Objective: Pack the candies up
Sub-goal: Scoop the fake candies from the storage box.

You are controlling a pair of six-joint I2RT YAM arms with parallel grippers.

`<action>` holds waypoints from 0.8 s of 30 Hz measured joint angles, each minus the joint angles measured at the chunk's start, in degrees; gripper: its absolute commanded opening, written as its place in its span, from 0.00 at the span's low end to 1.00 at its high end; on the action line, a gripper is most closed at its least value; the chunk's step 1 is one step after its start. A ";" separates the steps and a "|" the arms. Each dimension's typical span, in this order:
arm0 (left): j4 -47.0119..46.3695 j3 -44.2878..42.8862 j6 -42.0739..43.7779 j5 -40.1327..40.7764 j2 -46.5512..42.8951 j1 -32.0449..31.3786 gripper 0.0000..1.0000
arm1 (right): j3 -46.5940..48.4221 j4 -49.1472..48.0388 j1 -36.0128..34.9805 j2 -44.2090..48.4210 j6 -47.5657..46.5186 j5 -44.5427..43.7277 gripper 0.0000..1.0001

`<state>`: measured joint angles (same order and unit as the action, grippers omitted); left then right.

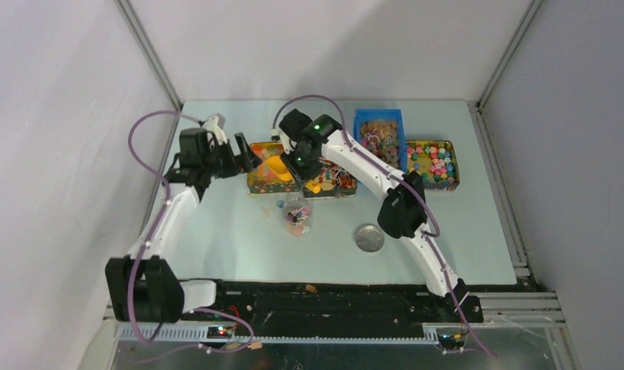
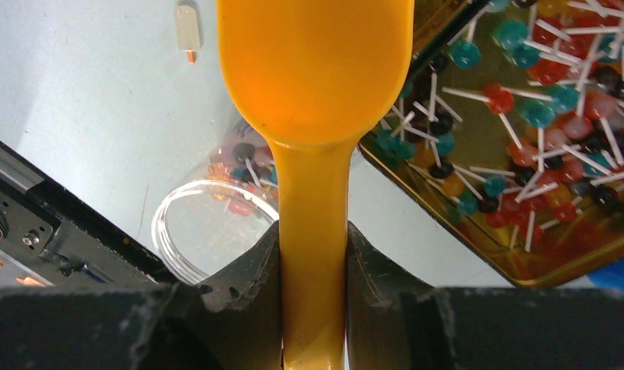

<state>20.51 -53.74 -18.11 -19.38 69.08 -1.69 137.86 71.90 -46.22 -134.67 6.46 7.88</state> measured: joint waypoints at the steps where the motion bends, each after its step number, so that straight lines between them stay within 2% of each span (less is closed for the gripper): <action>1: 0.09 -2.38 -0.17 -0.61 1.95 0.00 0.93 | 0.00 -0.46 0.00 -0.48 0.02 0.55 0.00; 5: 0.28 -8.35 -0.83 -1.33 8.46 0.00 0.90 | 0.00 -2.16 0.02 -2.01 0.48 2.34 0.00; 16: 3.26 -12.22 -1.36 1.68 21.07 -1.01 0.81 | 0.00 -8.55 1.36 -2.05 2.23 7.26 0.00; 24: 4.02 -14.38 -0.85 4.13 24.70 -2.29 0.75 | -0.66 -10.36 1.60 -2.03 2.95 9.16 0.00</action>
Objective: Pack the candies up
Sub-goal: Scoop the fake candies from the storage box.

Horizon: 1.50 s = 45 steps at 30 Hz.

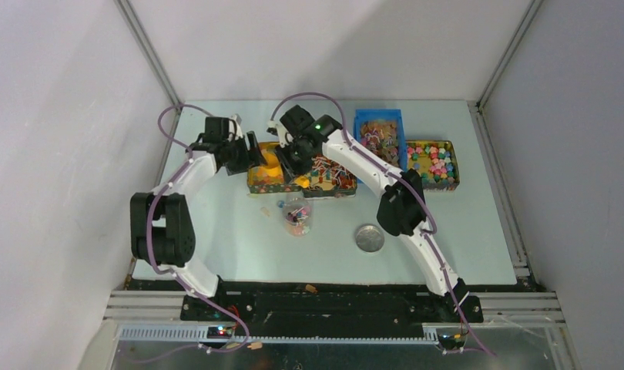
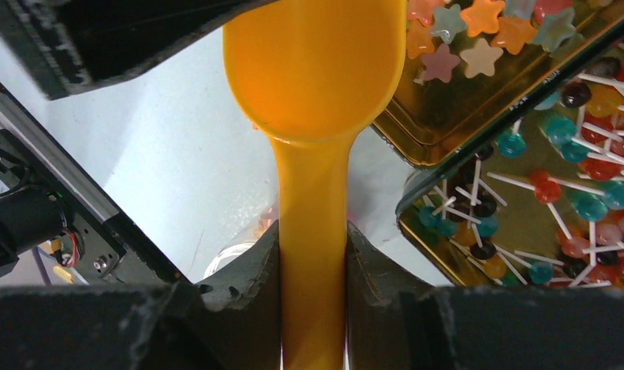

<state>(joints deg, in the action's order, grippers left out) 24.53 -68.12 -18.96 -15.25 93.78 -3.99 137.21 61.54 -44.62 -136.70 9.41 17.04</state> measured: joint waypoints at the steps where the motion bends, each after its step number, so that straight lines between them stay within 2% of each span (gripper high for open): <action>1: 0.15 0.00 0.04 0.33 0.28 -0.02 0.75 | -0.24 -0.39 0.00 0.02 0.17 0.17 0.00; 12: 0.76 -0.50 0.59 3.74 1.57 -0.13 0.73 | -2.60 -2.99 0.00 2.73 1.53 1.22 0.00; 21: 1.77 -1.97 2.03 4.59 0.13 -0.20 0.81 | -3.17 -2.93 0.24 4.24 1.44 0.63 0.00; 25: 3.52 -1.95 3.02 5.22 -5.38 -0.22 0.84 | -3.17 -2.56 0.50 4.24 1.07 -1.44 0.00; 29: 3.28 -1.51 3.65 6.99 -14.71 -0.24 0.87 | -3.17 -1.25 1.05 4.24 0.63 -3.96 0.00; 36: 0.39 5.35 4.50 8.22 -30.53 -0.28 0.89 | -3.17 3.06 1.70 4.24 -0.85 -8.13 0.00; 45: -0.87 16.85 6.14 9.46 -34.58 -0.37 0.90 | -2.75 9.40 1.07 3.91 -4.17 -15.17 0.00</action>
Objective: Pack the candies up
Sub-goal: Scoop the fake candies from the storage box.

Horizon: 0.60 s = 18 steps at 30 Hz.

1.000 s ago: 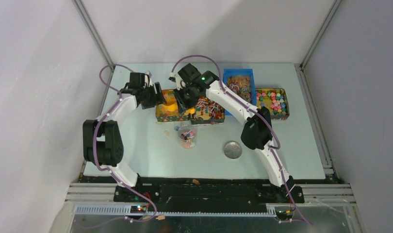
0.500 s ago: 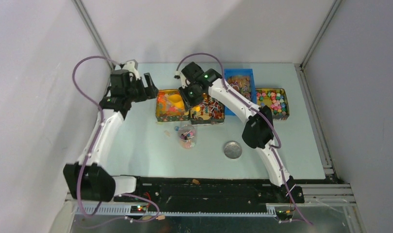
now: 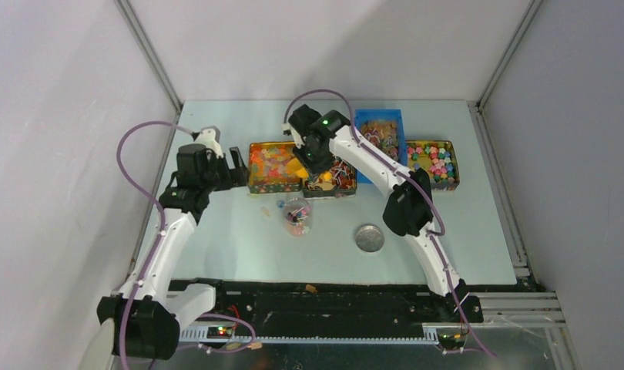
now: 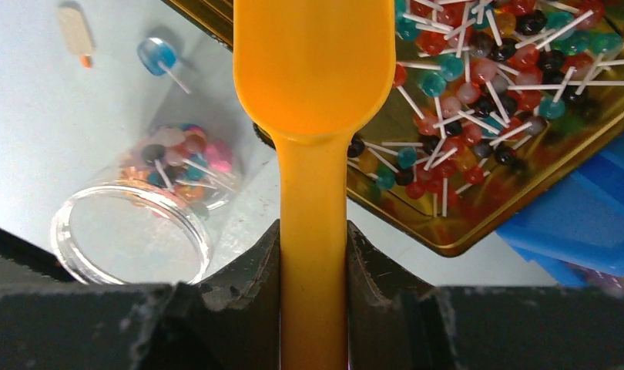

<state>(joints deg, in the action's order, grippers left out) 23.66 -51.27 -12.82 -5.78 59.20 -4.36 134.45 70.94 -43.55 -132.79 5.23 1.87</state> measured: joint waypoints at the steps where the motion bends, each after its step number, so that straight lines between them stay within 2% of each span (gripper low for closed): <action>1: -0.04 0.83 0.04 0.09 0.04 -0.04 0.90 | 0.31 0.55 -0.24 -0.31 -0.48 -1.05 0.00; 18: -1.99 3.28 0.44 4.17 0.68 -3.41 0.93 | 5.57 1.42 -8.76 -6.62 -12.41 -17.81 0.00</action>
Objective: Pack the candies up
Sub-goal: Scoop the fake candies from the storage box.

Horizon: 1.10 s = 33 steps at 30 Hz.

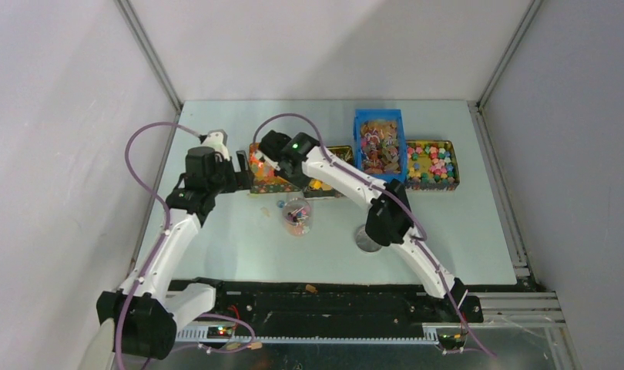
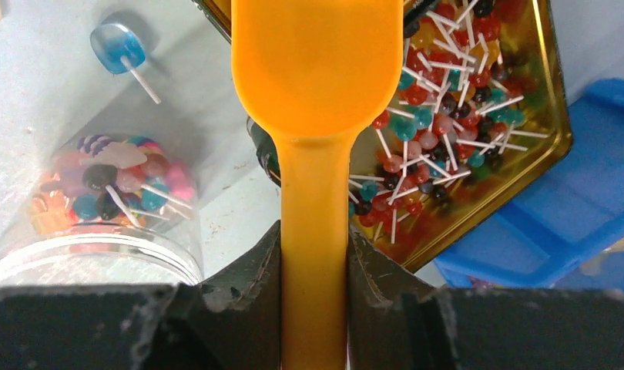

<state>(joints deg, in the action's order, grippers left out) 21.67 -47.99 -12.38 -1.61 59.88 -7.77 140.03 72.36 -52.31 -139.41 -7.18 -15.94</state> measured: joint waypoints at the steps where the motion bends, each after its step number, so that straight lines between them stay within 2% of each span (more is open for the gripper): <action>1: -0.02 0.00 0.00 0.20 -0.11 0.00 0.93 | 0.13 -0.20 -0.42 -0.33 -0.59 -0.76 0.00; 6: -0.15 0.39 -0.02 2.14 -1.49 0.00 0.94 | 0.15 -1.62 -1.99 -1.20 -3.08 -3.48 0.00; 21: -1.09 2.45 -0.04 7.63 -6.91 0.00 0.96 | 0.15 -5.53 -1.42 -1.40 -6.73 -4.02 0.00; 33: -1.09 2.45 -0.04 10.56 -7.32 0.00 0.96 | -1.22 -10.99 -1.86 -4.96 -15.21 -16.24 0.00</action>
<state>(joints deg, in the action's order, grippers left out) 20.58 -45.54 -12.43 8.95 52.56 -7.77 138.80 61.36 -54.17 -144.38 -22.39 -32.18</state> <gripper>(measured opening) 0.963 0.302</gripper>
